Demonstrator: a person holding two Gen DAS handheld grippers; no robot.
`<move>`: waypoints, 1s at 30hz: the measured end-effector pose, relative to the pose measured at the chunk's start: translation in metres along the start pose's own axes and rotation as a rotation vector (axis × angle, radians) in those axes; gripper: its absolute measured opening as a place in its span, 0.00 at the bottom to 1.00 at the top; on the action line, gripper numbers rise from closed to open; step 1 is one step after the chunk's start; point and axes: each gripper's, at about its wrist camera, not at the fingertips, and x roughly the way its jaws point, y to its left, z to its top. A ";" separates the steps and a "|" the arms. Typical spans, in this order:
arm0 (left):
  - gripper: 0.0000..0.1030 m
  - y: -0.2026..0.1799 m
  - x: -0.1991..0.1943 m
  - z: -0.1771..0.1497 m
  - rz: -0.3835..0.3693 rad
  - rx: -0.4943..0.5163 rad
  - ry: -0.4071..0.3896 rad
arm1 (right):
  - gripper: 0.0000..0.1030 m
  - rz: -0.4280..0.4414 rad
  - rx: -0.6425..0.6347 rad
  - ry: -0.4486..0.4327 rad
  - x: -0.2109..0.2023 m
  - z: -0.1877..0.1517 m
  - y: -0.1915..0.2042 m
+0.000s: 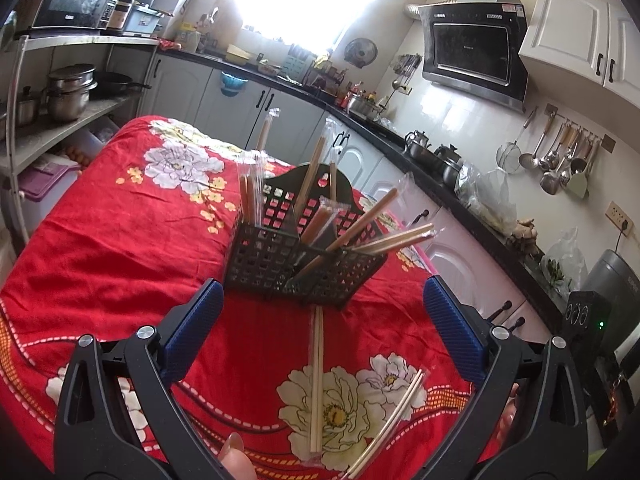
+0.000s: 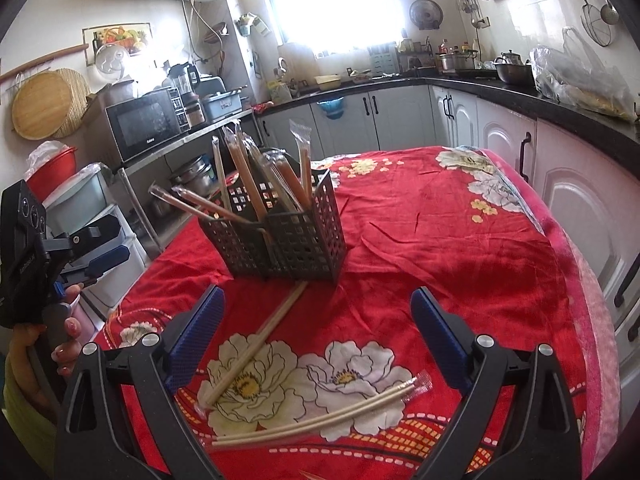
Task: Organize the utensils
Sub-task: 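Withdraw both open tools from the basket back toward the cloth, then close the left tool on a loose wooden chopstick lying on the cloth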
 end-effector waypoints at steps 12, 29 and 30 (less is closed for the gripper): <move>0.89 -0.010 0.016 -0.018 -0.007 0.015 0.064 | 0.89 -0.023 0.007 0.039 0.000 -0.015 -0.009; 0.89 -0.024 0.069 -0.051 0.002 0.078 0.215 | 0.89 -0.047 0.037 0.162 0.014 -0.048 -0.028; 0.90 -0.025 0.072 -0.052 0.004 0.082 0.220 | 0.89 -0.046 0.040 0.169 0.015 -0.049 -0.030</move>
